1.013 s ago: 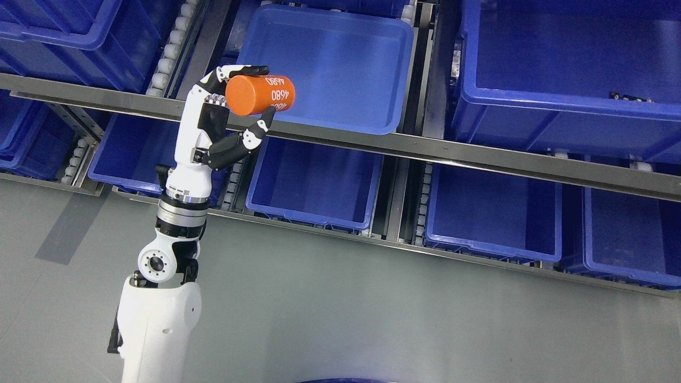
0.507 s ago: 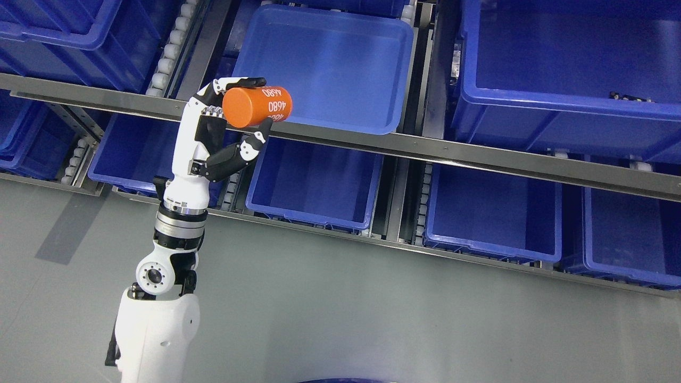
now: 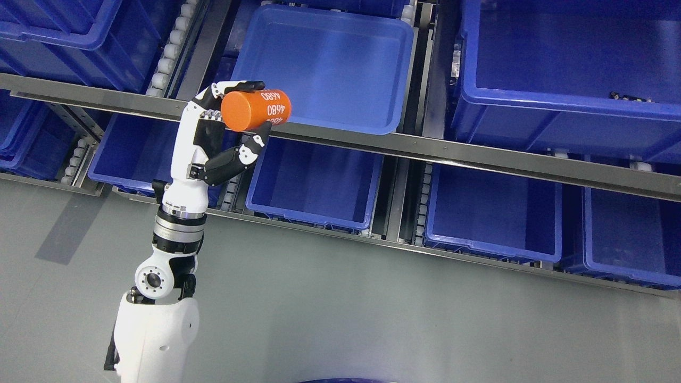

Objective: Grab orange capacitor from left shelf to right desk
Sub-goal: 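Hold the orange capacitor raised in the left hand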

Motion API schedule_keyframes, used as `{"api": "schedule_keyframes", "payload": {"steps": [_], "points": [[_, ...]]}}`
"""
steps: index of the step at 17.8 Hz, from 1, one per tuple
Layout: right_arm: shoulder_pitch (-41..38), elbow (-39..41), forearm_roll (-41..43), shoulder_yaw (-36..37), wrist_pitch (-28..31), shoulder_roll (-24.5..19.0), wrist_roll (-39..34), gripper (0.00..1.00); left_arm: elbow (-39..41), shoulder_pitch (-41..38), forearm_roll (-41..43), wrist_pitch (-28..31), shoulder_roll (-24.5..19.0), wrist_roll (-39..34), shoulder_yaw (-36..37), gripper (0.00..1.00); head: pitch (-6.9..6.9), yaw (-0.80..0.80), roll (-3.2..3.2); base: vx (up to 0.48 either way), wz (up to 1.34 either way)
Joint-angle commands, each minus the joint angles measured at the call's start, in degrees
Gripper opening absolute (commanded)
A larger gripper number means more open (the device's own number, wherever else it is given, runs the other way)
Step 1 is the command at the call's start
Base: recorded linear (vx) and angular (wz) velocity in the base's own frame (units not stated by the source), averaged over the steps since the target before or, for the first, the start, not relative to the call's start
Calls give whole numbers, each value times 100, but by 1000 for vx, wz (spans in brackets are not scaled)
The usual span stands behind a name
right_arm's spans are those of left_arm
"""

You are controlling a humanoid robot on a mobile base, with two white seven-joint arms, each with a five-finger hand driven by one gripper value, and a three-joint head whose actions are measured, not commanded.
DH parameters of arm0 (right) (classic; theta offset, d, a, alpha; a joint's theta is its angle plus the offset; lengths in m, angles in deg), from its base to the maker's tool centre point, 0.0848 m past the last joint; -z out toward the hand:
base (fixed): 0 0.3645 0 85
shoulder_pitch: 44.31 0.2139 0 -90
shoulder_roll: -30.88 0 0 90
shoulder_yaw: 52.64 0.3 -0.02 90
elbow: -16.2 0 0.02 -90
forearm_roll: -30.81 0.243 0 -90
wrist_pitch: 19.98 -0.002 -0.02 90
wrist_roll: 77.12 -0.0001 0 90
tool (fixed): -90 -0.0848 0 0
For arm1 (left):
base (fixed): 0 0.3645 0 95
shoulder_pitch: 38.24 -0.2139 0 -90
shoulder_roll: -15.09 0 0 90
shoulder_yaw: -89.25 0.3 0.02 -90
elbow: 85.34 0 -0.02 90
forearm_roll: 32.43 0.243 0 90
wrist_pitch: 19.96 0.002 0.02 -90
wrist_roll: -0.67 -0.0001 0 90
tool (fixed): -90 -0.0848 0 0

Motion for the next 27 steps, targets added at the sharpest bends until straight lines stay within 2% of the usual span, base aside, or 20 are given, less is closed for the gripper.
{"api": "schedule_keyframes", "payload": {"steps": [1,27], "points": [[-132,100,-35,61,-2,100,-2,100,41,-17,0,2,-100,5,22,1,0,0,0,0,0],[-132,100,-35,61,-2,100,-2,100,41,-35,0,37,-100,22,-4,1,0,0,0,0,0]]}}
